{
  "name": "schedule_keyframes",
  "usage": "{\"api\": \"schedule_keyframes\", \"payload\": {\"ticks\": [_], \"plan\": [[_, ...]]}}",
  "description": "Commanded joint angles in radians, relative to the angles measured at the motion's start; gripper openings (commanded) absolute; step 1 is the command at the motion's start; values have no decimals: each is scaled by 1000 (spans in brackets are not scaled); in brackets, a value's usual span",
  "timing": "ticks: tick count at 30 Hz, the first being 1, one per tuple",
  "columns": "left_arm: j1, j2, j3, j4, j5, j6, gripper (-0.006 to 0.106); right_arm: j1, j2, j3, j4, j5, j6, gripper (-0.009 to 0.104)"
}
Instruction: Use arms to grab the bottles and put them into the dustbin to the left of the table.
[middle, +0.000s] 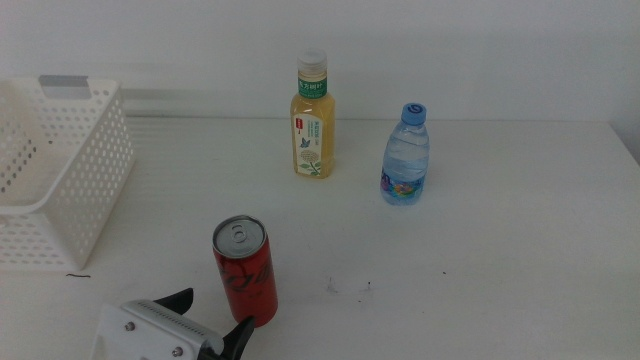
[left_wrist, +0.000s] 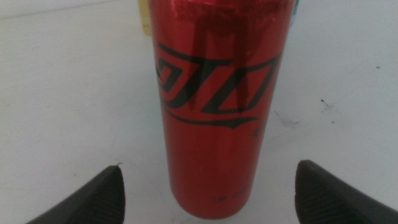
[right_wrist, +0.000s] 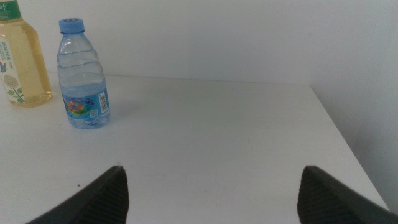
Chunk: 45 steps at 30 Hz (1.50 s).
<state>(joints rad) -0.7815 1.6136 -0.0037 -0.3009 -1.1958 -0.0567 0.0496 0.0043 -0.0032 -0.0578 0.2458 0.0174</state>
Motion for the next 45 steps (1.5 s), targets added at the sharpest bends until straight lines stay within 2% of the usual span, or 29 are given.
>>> {"api": "schedule_keyframes", "payload": {"ticks": [1,17,18,20,34,45], "plan": [[-5,-7,4,1,-25,-14,94,-9,-4,3,-10,-9,-10,93],[-5,-46,4,-31,-25,-2,94,-9,-4,3,-10,-9,-10,93],[-5,-43,4,-2,-25,-2,94,-9,-4,3,-10,-9,-10,93],[-5,-43,4,0,-25,1,94,-9,-4,3,-10,-9,-10,93],[-5,-43,-14,-48,-25,30,94,-9,-4,3,-10,-9,-10,93],[-5,48,-92,-42,-25,27,94,-9,-4,3,-10,-9,-10,93]]}}
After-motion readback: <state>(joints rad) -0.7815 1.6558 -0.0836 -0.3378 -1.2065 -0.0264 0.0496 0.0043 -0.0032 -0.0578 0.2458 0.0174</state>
